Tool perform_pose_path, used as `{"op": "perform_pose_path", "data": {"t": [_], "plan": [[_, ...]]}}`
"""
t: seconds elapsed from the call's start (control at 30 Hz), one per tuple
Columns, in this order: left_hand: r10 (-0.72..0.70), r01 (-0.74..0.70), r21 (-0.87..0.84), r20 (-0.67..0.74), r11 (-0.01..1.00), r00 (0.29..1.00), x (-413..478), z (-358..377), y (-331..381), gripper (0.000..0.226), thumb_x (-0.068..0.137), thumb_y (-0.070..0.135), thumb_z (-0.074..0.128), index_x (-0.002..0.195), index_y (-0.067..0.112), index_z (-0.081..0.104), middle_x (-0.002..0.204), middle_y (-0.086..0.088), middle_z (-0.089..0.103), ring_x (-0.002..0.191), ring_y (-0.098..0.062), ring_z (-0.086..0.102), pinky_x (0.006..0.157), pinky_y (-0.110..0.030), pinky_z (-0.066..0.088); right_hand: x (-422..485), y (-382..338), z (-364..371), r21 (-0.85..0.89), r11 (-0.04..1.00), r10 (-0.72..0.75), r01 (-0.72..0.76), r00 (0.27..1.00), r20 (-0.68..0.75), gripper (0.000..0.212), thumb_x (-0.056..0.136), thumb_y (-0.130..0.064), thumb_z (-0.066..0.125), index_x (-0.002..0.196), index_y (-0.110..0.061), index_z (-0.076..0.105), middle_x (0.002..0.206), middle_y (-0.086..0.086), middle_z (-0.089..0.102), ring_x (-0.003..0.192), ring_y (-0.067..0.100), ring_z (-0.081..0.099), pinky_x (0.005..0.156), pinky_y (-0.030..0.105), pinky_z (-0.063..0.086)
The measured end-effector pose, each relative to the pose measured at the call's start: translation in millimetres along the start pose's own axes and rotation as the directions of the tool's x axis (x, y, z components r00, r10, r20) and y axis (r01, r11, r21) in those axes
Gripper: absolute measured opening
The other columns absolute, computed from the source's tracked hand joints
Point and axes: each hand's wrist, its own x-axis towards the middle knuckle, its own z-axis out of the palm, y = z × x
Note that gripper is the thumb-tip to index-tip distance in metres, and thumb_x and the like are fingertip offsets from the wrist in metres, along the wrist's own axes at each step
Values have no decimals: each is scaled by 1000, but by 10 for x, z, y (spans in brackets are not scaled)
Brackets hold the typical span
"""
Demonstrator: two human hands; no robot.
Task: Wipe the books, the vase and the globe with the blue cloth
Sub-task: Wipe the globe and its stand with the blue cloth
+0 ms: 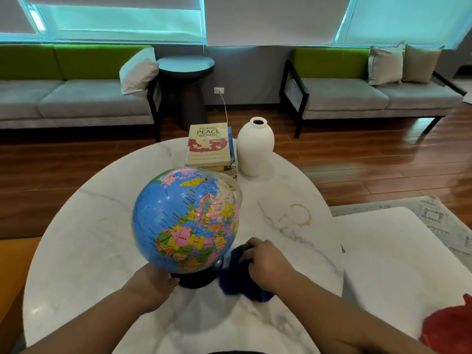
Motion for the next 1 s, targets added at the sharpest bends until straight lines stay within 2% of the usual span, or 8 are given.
{"op": "perform_pose_path", "data": {"t": [0.07,0.13,0.23,0.33,0.5,0.6,0.77,1.0], "plan": [[-20,13,-272,-23,962,1000,3,-64,4,31,86,28,67,116,30,61,118,5,64,107,-16,59,96,-33,49,-40,0,-49,11,1000,16,-16,999,-46,41,83,-5,46,110,-21,71,125,-5,52,105,28,47,87,25,41],[-123,61,-430,-118,901,985,8,-120,18,21,78,19,77,92,28,65,98,-4,69,84,-16,61,82,-40,56,-74,-15,-51,37,999,19,-16,998,-56,41,83,-4,46,111,-22,70,125,-5,51,106,28,47,89,26,40],[-240,122,-480,-192,868,952,-22,-194,118,17,81,5,71,76,18,60,73,-3,59,63,-11,47,58,-26,46,-105,-18,-32,85,996,23,-18,998,-56,41,81,-4,47,110,-22,70,124,-3,51,107,28,49,92,27,42],[-292,136,-522,-231,842,928,-29,-262,159,21,83,-2,63,68,10,57,62,-5,55,59,-16,43,54,-26,39,-105,-8,-40,121,992,39,-33,998,-43,41,81,-4,48,112,-21,70,123,-1,51,109,28,51,93,27,43],[-345,166,-541,-248,825,905,-56,-333,174,25,85,-5,58,64,7,55,59,-7,53,56,-17,40,52,-24,36,-62,-32,-144,98,993,64,-71,995,76,41,86,-29,59,127,-31,58,131,-2,46,114,26,50,98,27,39],[-353,197,-474,-267,858,897,-33,-346,170,29,86,-3,58,61,10,52,58,-5,52,56,-16,41,51,-25,36,1,-87,-308,223,971,103,-85,992,-71,44,87,-33,62,131,-30,55,131,0,50,113,20,52,96,26,40],[-336,234,-346,-273,909,902,13,-305,155,22,87,0,56,67,9,55,59,-1,51,58,-15,42,54,-25,39,46,-279,-703,455,886,104,87,920,-377,48,91,-23,62,136,-27,47,120,-6,52,83,1,54,69,2,37],[-309,126,-500,-301,857,902,-10,-279,185,17,85,-5,56,72,6,58,65,-4,54,64,-16,44,60,-27,41,91,-430,-987,519,844,81,132,926,-368,27,94,-15,56,118,-28,60,106,-11,59,80,9,61,67,13,45]]}}
